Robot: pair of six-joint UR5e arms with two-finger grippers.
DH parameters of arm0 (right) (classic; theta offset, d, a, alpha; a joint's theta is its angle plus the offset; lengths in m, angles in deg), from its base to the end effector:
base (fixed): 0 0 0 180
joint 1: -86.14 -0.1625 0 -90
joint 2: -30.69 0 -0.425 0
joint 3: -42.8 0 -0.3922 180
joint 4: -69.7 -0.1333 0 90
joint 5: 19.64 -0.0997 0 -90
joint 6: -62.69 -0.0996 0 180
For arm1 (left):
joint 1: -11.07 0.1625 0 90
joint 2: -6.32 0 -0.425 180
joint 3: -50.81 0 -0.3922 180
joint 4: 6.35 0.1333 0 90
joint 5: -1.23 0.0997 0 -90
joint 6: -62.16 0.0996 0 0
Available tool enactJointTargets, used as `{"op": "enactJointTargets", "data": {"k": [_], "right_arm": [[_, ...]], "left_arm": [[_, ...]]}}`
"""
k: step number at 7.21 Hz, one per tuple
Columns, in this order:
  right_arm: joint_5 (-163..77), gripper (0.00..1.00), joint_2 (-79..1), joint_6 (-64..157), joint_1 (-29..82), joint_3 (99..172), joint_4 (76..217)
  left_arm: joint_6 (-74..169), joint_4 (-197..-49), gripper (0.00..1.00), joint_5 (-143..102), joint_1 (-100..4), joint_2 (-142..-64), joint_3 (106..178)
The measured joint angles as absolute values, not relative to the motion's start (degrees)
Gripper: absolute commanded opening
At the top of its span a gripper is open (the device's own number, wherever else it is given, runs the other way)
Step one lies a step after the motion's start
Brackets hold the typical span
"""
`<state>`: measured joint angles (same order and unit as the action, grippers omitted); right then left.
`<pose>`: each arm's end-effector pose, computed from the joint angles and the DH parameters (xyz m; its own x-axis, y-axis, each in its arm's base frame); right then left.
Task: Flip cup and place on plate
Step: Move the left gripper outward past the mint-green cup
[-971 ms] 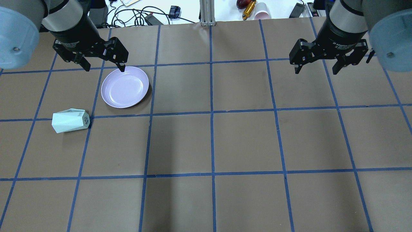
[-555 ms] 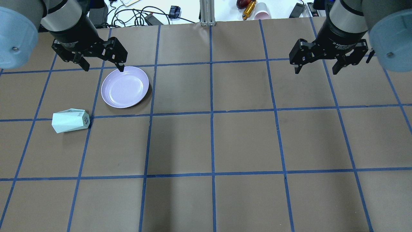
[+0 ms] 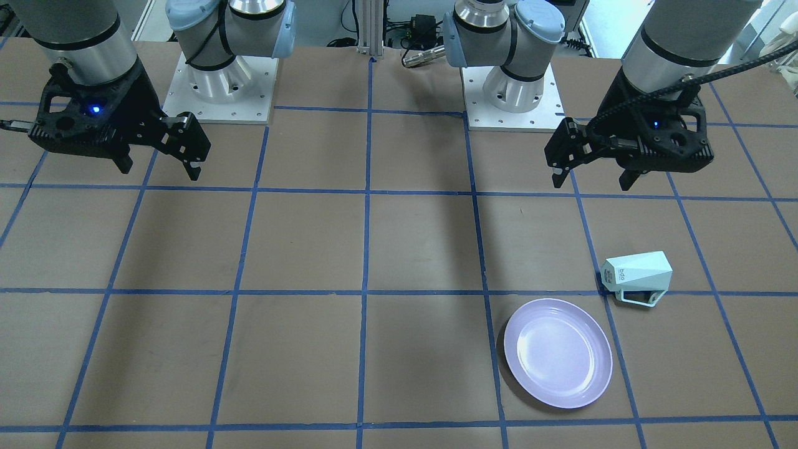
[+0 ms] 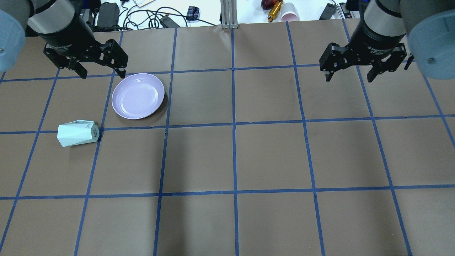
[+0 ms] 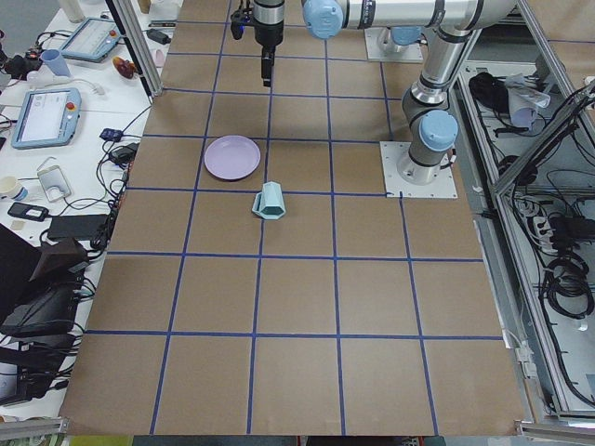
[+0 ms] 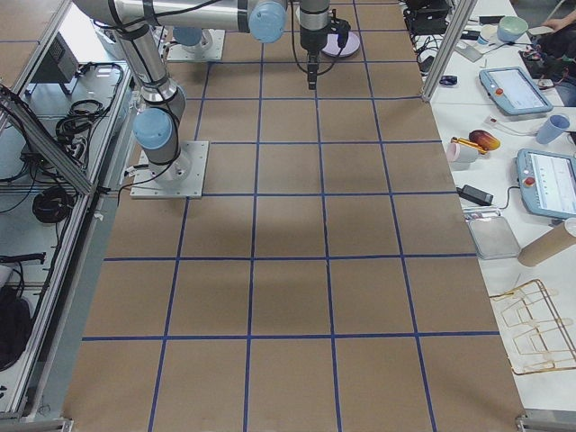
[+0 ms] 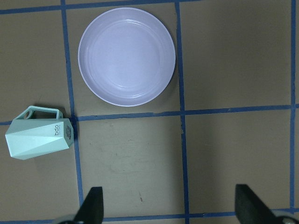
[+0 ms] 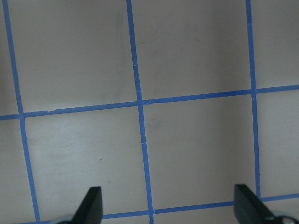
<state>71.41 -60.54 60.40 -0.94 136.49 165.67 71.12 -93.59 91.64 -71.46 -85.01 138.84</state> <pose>0.1064 -0.4944 0.4773 -0.9956 0.0918 0.0158 0.0907 0.9940 -0.0619 -0.0655 -0.5204 0.4983 -0.9995 0.0253 -0.0163 0.0262 0.9980 -0.0575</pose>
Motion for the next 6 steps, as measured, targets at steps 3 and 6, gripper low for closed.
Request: {"op": "enactJointTargets", "data": {"k": [3,6], "right_arm": [[71.4,1.0,-60.5,60.4,-0.9,136.5,165.7],[71.2,1.0,-60.5,60.4,-0.9,136.5,165.7]], "left_arm": [[73.7,-95.3,1.0,91.7,-64.1,-85.0,139.0],[80.4,-95.6,1.0,91.9,-57.2,-86.4,138.9]]}}
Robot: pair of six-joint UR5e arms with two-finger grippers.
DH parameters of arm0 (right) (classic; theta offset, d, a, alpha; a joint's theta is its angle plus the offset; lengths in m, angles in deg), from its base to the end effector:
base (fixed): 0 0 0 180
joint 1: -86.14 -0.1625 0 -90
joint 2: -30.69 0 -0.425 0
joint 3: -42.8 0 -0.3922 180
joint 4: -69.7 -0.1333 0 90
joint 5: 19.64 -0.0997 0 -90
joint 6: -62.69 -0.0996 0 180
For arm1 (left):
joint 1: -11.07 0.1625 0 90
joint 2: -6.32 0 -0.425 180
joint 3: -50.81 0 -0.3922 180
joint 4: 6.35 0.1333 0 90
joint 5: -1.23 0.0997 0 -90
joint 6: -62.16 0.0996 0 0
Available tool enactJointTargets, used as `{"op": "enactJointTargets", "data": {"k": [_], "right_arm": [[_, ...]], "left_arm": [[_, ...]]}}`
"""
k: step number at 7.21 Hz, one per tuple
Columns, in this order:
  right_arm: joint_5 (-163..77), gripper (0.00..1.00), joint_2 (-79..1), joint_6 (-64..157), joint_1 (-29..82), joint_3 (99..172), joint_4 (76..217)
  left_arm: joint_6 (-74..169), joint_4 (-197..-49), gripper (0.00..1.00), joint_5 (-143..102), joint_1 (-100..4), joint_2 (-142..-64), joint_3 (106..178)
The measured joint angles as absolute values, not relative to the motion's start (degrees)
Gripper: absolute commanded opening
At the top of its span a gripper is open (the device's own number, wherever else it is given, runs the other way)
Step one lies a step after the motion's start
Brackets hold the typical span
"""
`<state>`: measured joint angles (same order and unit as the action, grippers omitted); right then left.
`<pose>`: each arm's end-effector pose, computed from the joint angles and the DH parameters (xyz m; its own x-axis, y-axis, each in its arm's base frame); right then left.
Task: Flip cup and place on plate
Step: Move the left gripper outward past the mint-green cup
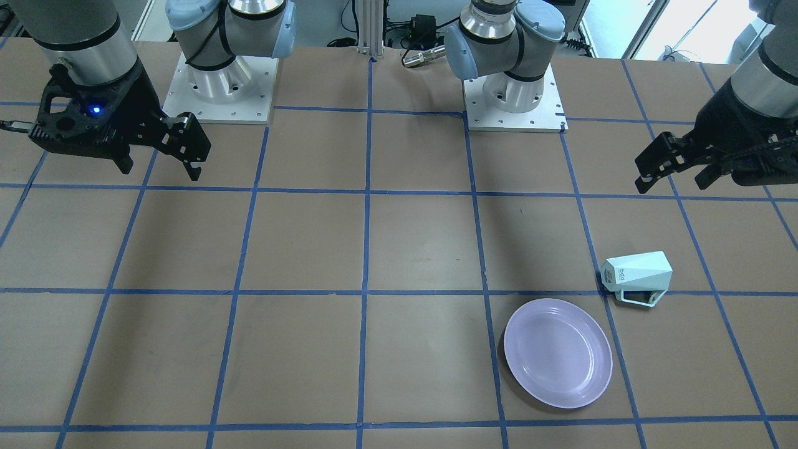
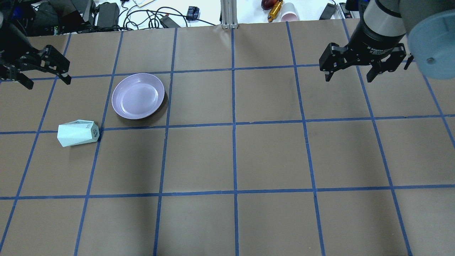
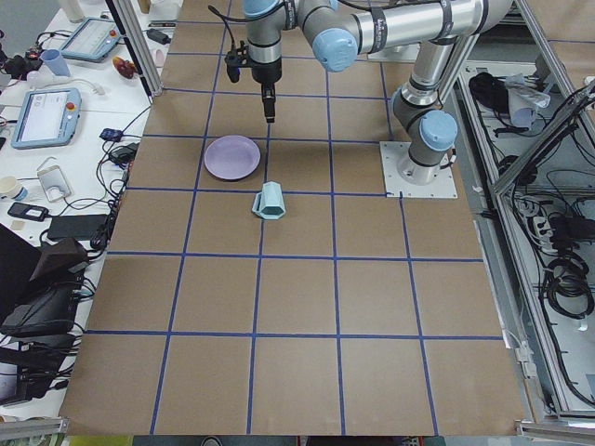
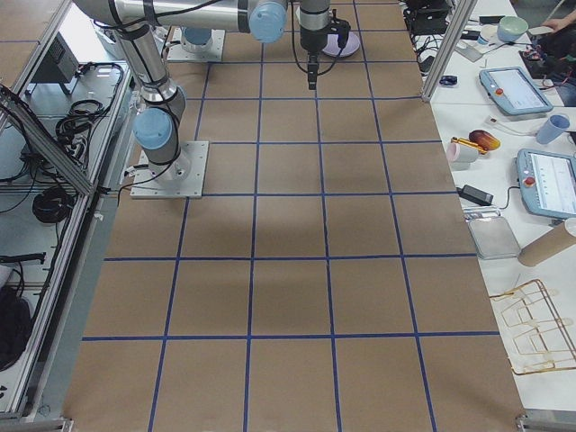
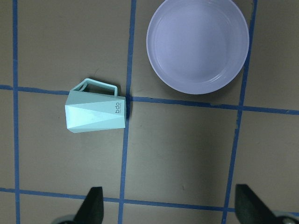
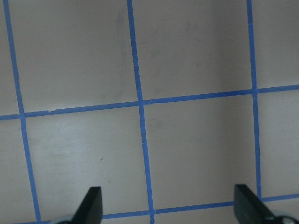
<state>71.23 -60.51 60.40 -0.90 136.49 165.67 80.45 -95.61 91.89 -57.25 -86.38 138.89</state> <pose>0.1064 -0.4946 0.4770 -0.9956 0.0923 0.0127 0.0914 0.9939 -0.0613 0.0663 -0.5244 0.4820 -0.9982 -0.0591 -0.0107 -0.0592 0.9982 0.0043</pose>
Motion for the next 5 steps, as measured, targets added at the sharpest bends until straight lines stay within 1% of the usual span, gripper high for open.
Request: {"op": "enactJointTargets", "data": {"k": [2,5], "right_arm": [[71.2,1.0,-60.5,60.4,-0.9,136.5,165.7],[71.1,1.0,-60.5,60.3,-0.9,136.5,165.7]], "left_arm": [[87.0,-93.6,1.0,91.8,-52.4,-87.4,139.6],[95.5,-93.1,1.0,90.8,-44.7,-91.0,140.0]]}}
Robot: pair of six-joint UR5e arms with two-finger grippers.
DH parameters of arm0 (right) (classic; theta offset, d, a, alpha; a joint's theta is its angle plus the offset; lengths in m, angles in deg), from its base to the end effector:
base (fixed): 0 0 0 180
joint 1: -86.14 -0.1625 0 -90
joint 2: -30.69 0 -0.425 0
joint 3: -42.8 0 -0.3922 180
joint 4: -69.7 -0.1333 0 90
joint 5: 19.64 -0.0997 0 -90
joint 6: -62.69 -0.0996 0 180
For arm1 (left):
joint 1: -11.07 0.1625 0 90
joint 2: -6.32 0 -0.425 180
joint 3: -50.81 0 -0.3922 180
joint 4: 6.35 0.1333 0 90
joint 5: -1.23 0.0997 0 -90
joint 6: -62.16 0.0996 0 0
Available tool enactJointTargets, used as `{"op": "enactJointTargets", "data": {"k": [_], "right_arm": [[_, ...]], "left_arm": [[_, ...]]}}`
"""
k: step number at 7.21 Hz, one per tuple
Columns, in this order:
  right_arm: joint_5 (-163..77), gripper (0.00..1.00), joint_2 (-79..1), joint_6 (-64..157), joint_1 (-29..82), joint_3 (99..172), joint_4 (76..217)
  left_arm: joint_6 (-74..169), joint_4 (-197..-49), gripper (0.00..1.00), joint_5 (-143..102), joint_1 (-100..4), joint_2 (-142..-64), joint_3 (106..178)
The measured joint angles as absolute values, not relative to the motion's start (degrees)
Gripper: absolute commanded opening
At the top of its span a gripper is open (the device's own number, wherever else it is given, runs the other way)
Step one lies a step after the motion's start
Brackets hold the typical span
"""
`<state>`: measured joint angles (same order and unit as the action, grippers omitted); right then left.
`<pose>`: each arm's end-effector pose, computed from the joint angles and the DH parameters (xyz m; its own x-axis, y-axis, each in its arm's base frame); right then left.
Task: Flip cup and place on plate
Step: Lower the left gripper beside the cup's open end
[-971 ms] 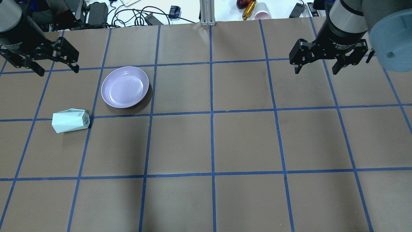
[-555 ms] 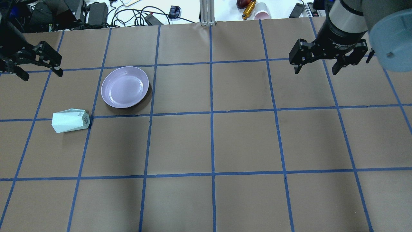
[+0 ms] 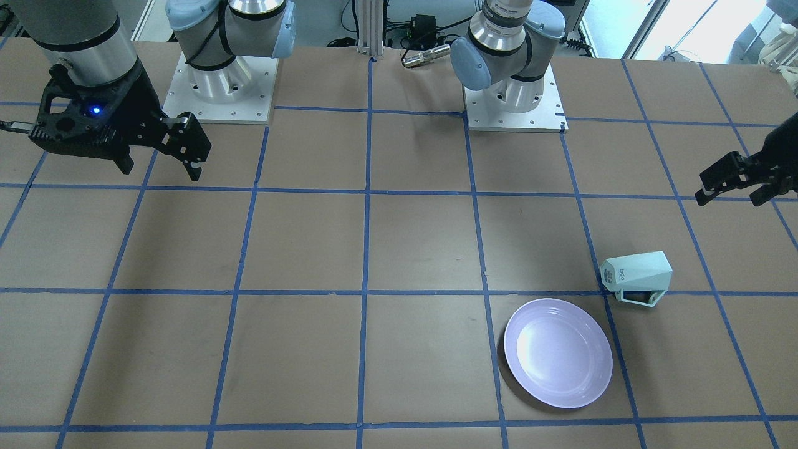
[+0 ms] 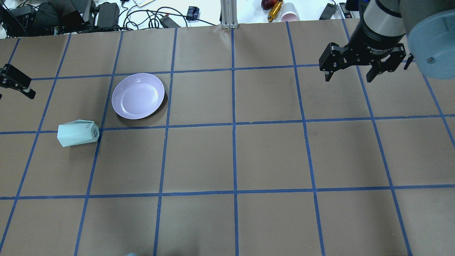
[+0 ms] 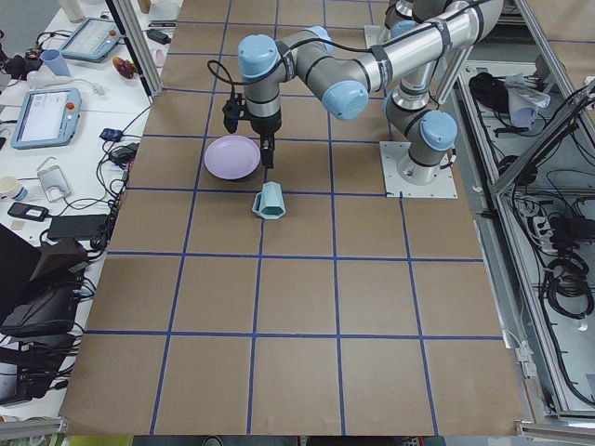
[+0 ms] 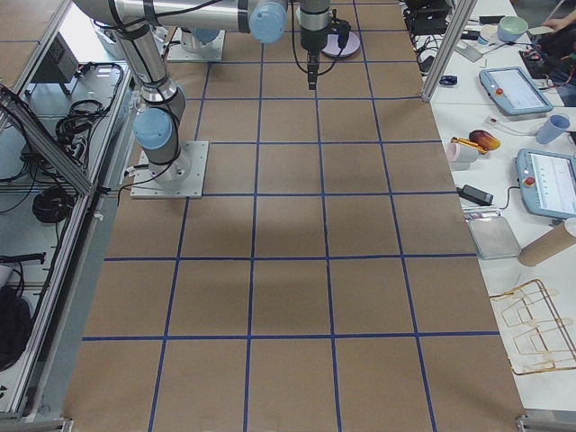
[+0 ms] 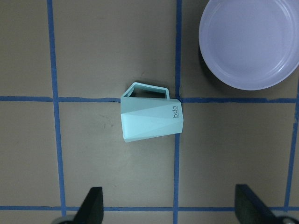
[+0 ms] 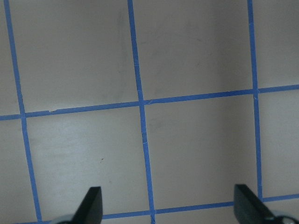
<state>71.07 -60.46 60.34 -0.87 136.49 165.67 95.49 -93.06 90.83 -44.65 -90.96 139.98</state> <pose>0.1064 -0.4950 0.4766 -0.9955 0.0937 0.0099 0.0930 0.9938 -0.0603 0.1921 -0.5197 0.4351 -0.9992 -0.0175 0.0361 -0.0160 0.9990 0.0422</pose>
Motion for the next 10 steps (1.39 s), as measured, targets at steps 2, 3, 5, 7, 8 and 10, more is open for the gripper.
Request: {"op": "enactJointTargets", "data": {"k": [2,3,5,7,8,10], "right_arm": [[71.1,1.0,-60.5,60.3,-0.9,136.5,165.7],[71.1,1.0,-60.5,60.3,-0.9,136.5,165.7],[71.1,1.0,-60.5,60.2,-0.9,136.5,165.7],[71.1,1.0,-60.5,60.2,-0.9,136.5,165.7],[71.1,1.0,-60.5,60.2,-0.9,136.5,165.7],[71.1,1.0,-60.5,60.2,-0.9,136.5,165.7]], "left_arm": [[100.8,-92.5,1.0,87.8,-39.3,-94.0,140.0],[102.5,-91.9,1.0,86.7,-37.4,-95.4,139.8],[104.5,-91.1,1.0,84.1,-35.5,-98.7,139.7],[106.5,-91.0,1.0,77.0,-35.0,-102.1,140.2],[108.3,-91.0,1.0,74.5,-34.8,-103.5,140.3],[111.3,-90.2,0.99,73.0,-34.2,-106.5,140.8]]}}
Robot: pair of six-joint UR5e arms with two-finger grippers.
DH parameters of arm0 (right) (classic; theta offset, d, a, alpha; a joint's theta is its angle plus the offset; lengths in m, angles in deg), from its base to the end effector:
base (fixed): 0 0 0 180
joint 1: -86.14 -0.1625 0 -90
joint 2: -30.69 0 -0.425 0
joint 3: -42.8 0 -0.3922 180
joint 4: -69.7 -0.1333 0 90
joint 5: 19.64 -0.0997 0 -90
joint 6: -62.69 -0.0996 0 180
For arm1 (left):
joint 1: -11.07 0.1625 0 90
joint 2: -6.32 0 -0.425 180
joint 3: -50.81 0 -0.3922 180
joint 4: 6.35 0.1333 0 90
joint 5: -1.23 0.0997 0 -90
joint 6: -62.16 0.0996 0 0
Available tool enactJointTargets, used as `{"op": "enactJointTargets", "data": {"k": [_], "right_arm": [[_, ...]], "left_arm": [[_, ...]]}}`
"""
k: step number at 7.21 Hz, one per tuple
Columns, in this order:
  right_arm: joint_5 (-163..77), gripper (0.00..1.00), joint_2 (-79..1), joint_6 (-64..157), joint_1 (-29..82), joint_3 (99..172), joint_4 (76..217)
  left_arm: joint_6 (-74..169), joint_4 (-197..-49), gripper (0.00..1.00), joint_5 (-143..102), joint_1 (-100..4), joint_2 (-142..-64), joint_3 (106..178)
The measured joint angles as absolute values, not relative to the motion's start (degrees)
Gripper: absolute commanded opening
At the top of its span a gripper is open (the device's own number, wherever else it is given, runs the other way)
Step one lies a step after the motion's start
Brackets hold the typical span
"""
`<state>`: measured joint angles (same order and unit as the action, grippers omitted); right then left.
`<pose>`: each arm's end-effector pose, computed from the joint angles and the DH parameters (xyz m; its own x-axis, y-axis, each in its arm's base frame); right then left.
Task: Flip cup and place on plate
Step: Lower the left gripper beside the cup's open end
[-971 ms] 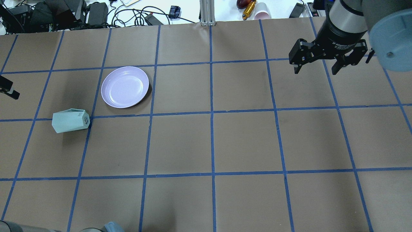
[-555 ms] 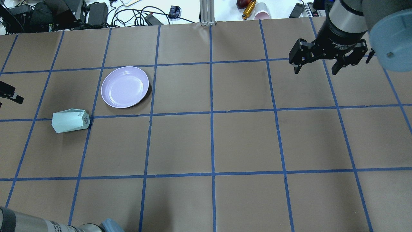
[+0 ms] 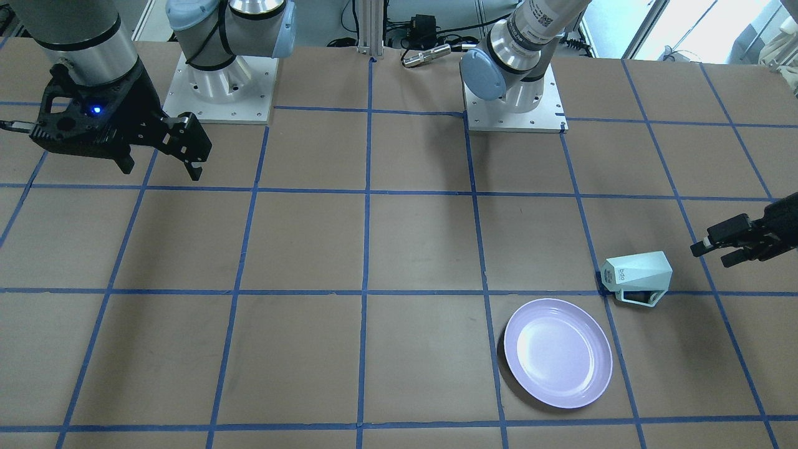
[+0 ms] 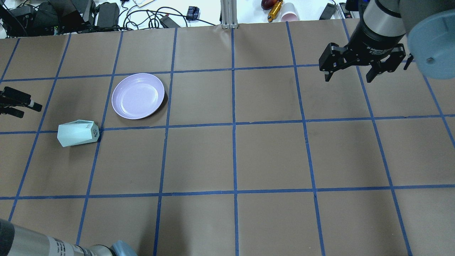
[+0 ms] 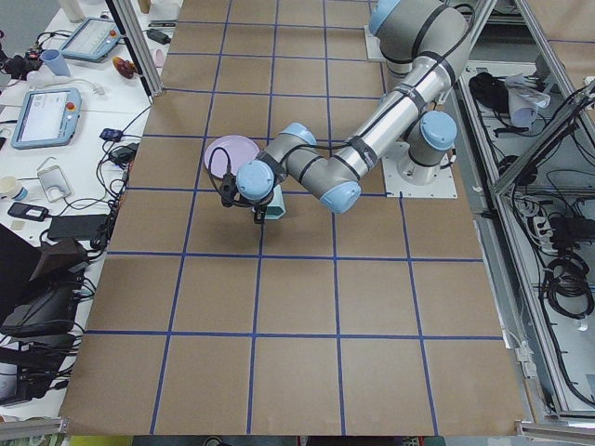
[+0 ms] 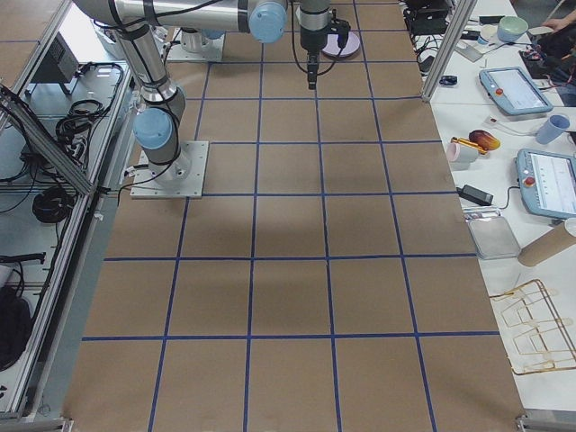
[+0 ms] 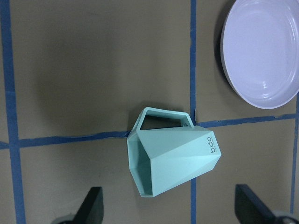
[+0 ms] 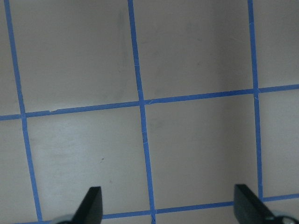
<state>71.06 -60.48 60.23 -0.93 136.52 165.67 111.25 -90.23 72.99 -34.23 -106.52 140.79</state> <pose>0.1069 -0.4947 0.4765 -0.9955 0.0946 0.0096 0.0938 0.9938 -0.0601 0.3015 -0.5385 0.2828 -0.9098 0.0352 0.4135 0.0212 0.9990 -0.0384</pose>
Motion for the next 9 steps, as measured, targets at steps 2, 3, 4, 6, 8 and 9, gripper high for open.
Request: {"op": "enactJointTargets", "data": {"k": [2,3,4,6,8,9], "right_arm": [[71.1,1.0,-60.5,60.2,-0.9,136.6,165.7],[71.1,1.0,-60.5,60.2,-0.9,136.6,165.7],[71.1,1.0,-60.5,60.2,-0.9,136.5,165.7],[71.1,1.0,-60.5,60.2,-0.9,136.5,165.7],[71.1,1.0,-60.5,60.2,-0.9,136.5,165.7],[71.1,1.0,-60.5,60.2,-0.9,136.5,165.7]], "left_arm": [[113.5,-89.7,0.99,70.7,-32.3,-109.0,141.3],[114.3,-89.9,0.99,69.0,-30.7,-110.1,141.3],[115.0,-90.6,0.99,66.4,-29.3,-111.3,141.4],[116.8,-95.3,1.0,61.5,-27.2,-113.3,141.2],[119.4,-100.0,1.0,59.7,-25.0,-114.7,141.0],[120.4,-101.3,1.0,58.5,-24.6,-115.3,141.1]]}}
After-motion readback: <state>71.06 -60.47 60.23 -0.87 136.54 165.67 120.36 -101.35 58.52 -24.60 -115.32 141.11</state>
